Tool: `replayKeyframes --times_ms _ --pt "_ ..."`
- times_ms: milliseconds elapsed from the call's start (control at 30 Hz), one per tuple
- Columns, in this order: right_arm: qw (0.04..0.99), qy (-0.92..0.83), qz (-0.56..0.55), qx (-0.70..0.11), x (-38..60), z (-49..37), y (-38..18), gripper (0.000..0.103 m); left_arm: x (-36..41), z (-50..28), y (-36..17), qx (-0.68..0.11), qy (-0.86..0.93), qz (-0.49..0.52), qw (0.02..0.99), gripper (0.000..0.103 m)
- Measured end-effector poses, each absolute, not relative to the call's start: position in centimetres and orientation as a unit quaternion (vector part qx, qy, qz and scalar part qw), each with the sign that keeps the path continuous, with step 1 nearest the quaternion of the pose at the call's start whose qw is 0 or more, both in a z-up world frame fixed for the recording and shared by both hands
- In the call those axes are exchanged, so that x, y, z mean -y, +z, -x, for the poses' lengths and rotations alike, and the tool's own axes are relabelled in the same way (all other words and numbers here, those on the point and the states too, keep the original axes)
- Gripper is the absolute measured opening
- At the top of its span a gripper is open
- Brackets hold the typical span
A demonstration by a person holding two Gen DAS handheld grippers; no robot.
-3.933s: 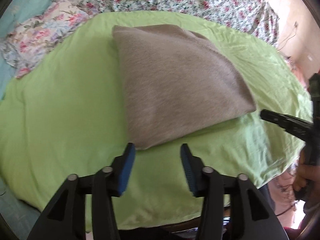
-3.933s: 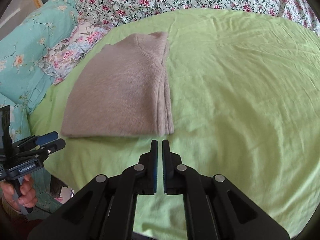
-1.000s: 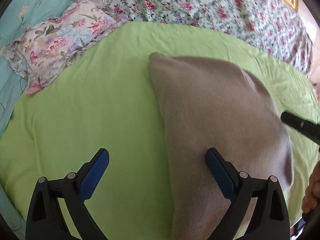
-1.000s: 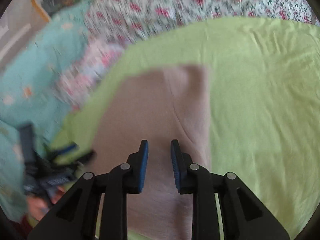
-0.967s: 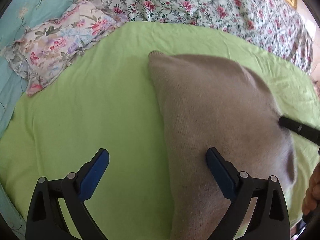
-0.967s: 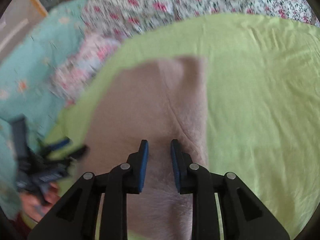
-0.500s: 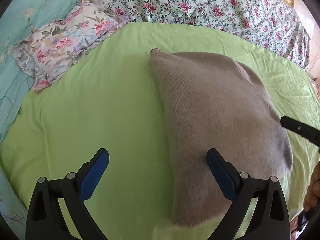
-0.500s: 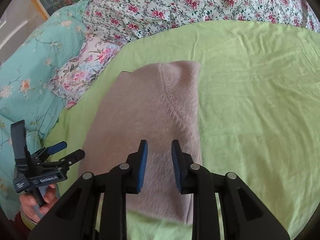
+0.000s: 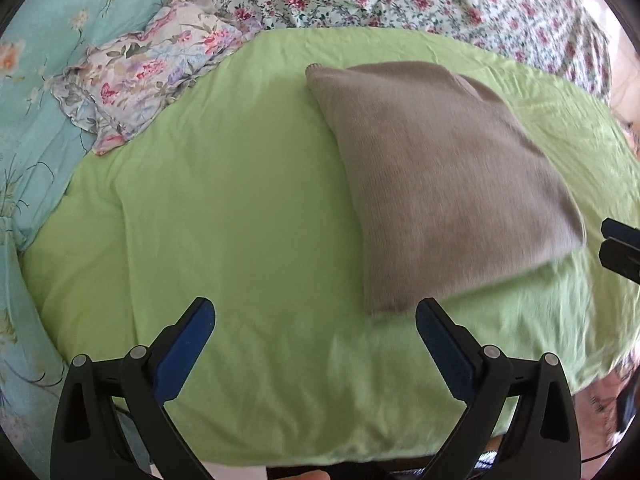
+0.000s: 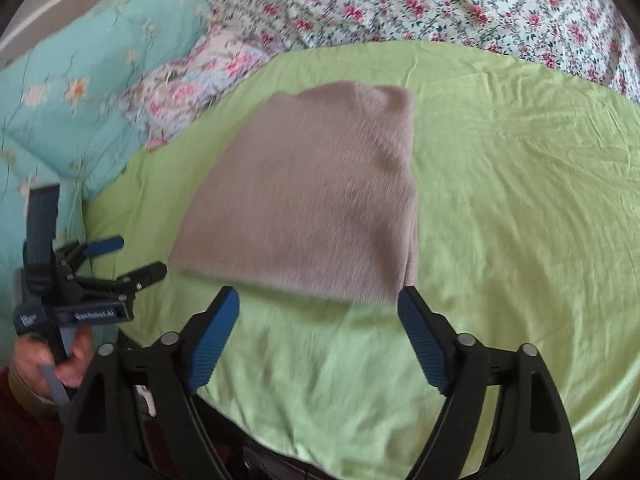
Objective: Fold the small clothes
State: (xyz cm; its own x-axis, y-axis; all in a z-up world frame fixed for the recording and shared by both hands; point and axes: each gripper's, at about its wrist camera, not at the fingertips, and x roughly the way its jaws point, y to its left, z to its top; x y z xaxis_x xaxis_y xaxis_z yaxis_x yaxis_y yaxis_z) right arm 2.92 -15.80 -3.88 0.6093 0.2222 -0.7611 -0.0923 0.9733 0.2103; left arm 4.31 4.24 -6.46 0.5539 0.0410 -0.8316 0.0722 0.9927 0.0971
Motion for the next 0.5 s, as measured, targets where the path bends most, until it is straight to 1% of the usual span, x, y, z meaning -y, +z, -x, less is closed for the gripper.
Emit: replayKeyframes --times_ms 133,200,267,300,400,500 --pt "0.894 0.094 -0.063 -0.434 15.4 -1.5 -2.7 0.086 -3.7 -2.7 -6.2 -0.476 -0.026 -0.071 0.876 0.101" --pt "0.899 0.096 -0.059 -0.423 15.3 -0.8 -1.2 0.089 -3.5 -1.9 -5.3 -0.469 -0.030 -0.078 0.879 0.101" --pt "0.906 0.095 -0.055 -0.409 15.2 -0.1 0.1 0.100 -3.3 -1.1 -4.0 -0.455 -0.033 -0.086 0.885 0.102" --pt "0.909 0.093 -0.054 -0.403 15.2 0.1 0.5 0.103 -3.2 -0.7 -3.1 -0.446 -0.034 -0.091 0.890 0.102" --pt "0.912 0.089 -0.052 -0.397 15.4 0.1 0.8 0.103 -2.9 -0.3 -2.0 -0.434 -0.040 -0.098 0.895 0.102" --pt "0.906 0.081 -0.062 -0.412 15.8 -0.6 -0.5 0.103 -2.7 -0.6 -2.0 -0.432 -0.042 -0.102 0.895 0.102"
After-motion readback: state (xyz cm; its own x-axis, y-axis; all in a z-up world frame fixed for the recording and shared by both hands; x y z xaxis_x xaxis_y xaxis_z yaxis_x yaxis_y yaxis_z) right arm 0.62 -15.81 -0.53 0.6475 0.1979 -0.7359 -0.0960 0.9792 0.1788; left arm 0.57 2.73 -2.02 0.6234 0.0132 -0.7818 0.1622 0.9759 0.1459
